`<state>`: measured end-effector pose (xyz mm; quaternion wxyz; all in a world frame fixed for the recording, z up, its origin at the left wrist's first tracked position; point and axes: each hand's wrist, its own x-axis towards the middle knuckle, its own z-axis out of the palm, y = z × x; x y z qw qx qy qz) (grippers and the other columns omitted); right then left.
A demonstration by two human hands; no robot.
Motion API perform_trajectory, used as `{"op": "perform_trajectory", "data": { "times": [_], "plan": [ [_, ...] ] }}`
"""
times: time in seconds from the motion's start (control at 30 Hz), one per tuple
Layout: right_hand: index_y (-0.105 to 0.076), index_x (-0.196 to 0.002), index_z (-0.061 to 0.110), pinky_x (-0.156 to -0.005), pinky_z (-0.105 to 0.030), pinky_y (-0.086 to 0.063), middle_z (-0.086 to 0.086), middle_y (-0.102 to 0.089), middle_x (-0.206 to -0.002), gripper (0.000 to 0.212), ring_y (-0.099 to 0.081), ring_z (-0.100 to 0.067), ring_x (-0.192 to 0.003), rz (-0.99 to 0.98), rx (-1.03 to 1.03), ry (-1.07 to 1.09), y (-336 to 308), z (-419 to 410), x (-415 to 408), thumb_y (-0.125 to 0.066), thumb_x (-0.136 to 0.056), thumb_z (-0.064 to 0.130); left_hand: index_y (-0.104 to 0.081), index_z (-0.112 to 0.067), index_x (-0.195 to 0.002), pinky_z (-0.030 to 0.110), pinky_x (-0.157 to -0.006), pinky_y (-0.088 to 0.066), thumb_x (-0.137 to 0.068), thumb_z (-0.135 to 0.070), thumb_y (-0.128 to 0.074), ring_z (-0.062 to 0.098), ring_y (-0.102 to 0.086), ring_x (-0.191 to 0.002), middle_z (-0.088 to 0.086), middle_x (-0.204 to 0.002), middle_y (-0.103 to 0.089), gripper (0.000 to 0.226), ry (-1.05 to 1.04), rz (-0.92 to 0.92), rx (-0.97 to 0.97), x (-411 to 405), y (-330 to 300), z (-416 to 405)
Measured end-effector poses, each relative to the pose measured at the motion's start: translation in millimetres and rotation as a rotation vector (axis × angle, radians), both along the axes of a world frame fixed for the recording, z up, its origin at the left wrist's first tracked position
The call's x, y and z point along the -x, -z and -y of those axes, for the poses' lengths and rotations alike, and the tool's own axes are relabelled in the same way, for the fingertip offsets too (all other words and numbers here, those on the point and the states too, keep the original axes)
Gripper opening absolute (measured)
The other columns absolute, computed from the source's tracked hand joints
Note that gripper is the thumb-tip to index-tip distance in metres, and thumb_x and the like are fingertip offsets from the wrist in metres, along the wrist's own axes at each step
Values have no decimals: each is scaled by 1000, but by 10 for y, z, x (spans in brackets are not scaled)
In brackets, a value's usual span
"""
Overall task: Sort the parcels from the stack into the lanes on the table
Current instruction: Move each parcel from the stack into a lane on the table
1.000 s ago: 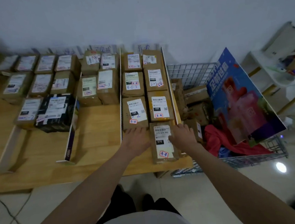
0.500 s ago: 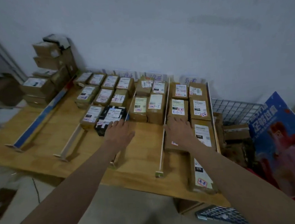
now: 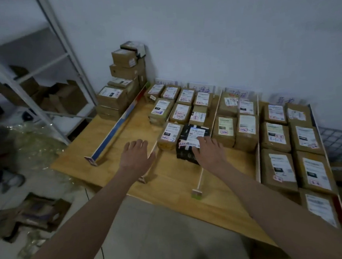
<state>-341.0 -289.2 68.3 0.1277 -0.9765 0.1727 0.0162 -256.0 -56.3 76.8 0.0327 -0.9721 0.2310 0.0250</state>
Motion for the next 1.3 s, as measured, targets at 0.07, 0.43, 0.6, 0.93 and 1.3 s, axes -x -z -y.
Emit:
{"op": "perform_trajectory", "data": {
  "times": [0.07,0.43,0.6,0.93,1.3],
  "plan": [
    [-38,-146,20,-112,-44,-32,-6,-43,-149,50,-40,-28,-137,5,3,-15,8,-231,-182,-34,-103,44,-36,-14,-148,41,-116,-24,-101,-54,-31,24,-38,-137,5,-148,-43,62,-9,-8,-1,-162,0,-230],
    [-40,-145,15,-114,-45,-30,-8,-44,-147,50,-40,-29,-136,24,-4,-95,137,-972,-1489,-36,-103,40,-41,-15,-143,41,-116,-27,-100,-53,-34,24,-42,-134,4,-144,-47,57,-70,-20,25,-1342,132,-924],
    [-41,-143,16,-116,-44,-29,-7,-45,-146,49,-39,-27,-137,15,-39,-92,235,-1108,-2295,-37,-101,41,-39,-18,-145,40,-116,-27,-100,-54,-33,23,-41,-135,4,-146,-45,58,-112,-44,20,-2065,134,-1076],
    [-45,-136,13,-105,-42,-36,-7,-50,-138,42,-46,-28,-127,-7,-81,-126,310,-1484,-3469,-36,-103,39,-38,-19,-147,43,-119,-22,-100,-55,-33,23,-37,-140,4,-150,-42,60,-171,-39,60,-3234,81,-1521],
    [-44,-139,10,-109,-44,-34,-10,-49,-141,45,-44,-30,-131,-58,-142,59,342,-1749,-4616,-37,-102,35,-42,-17,-142,44,-117,-29,-100,-52,-36,25,-43,-135,7,-143,-48,55,-70,-93,105,-4721,351,-1795]
  ]
}}
